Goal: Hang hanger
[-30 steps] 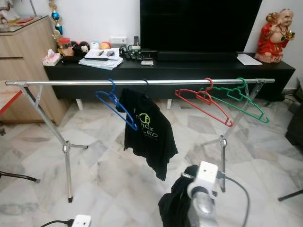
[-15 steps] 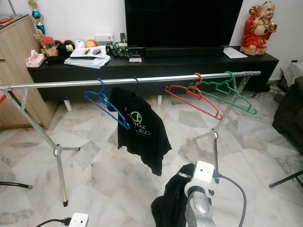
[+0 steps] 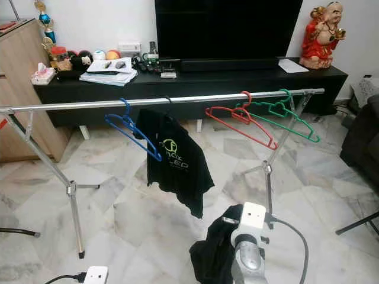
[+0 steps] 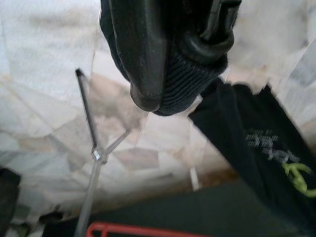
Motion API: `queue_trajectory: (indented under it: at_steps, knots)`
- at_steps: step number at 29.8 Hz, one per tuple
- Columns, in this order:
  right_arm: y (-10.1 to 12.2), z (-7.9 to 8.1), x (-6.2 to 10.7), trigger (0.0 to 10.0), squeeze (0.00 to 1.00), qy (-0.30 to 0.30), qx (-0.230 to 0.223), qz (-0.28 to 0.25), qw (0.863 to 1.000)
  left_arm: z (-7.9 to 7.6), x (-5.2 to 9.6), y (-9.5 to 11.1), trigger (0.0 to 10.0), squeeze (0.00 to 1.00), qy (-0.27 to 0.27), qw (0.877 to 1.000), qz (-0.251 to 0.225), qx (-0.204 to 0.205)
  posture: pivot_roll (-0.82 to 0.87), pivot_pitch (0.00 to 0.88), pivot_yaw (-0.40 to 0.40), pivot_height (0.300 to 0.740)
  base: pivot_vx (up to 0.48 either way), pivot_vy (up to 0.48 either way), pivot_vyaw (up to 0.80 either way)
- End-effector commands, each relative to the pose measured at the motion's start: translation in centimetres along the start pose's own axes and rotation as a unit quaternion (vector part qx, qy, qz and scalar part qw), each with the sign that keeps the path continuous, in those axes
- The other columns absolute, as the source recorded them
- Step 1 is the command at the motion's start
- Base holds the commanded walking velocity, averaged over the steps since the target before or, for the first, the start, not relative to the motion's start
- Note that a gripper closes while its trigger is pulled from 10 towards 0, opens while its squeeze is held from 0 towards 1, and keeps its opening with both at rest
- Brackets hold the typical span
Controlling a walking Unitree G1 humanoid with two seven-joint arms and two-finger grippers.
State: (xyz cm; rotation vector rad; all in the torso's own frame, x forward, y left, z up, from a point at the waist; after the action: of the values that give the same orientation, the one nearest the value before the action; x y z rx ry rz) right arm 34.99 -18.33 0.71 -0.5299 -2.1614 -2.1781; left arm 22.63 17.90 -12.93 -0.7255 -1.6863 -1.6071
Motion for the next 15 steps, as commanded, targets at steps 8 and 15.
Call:
queue_trajectory:
  at_steps: [8, 15]
  knots:
    - [1.7, 0.0, 0.0, 10.0, 0.00, -0.001, 0.015, -0.041, 0.999, 0.7, 0.2, 0.7, 10.0, 0.00, 0.026, 0.999, -0.035, 0.024, 0.00, 0.000, 0.033, 0.740, 0.000, 0.000, 0.00]
    - [1.0, -0.3, 0.3, 10.0, 0.00, -0.002, 0.021, -0.035, 0.999, 0.5, 0.7, 3.0, 10.0, 0.00, 0.024, 0.992, -0.123, 0.015, 0.02, 0.007, 0.029, 0.740, 0.000, 0.000, 0.00]
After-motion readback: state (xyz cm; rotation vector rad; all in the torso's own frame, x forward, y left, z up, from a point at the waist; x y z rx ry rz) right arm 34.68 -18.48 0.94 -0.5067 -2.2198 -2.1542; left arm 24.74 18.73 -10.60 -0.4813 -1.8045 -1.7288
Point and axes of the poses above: a point about 5 cm out from each wrist's last joint towards the gripper, its own x axis pointing back from the gripper into the wrist, its own y axis along the axis of the wrist's last joint, z = x × y, the point moved 6 cm from there along -x, pointing out of the wrist towards the gripper, and after that the axes turned 3 degrees about x, right-handed, at the moved point
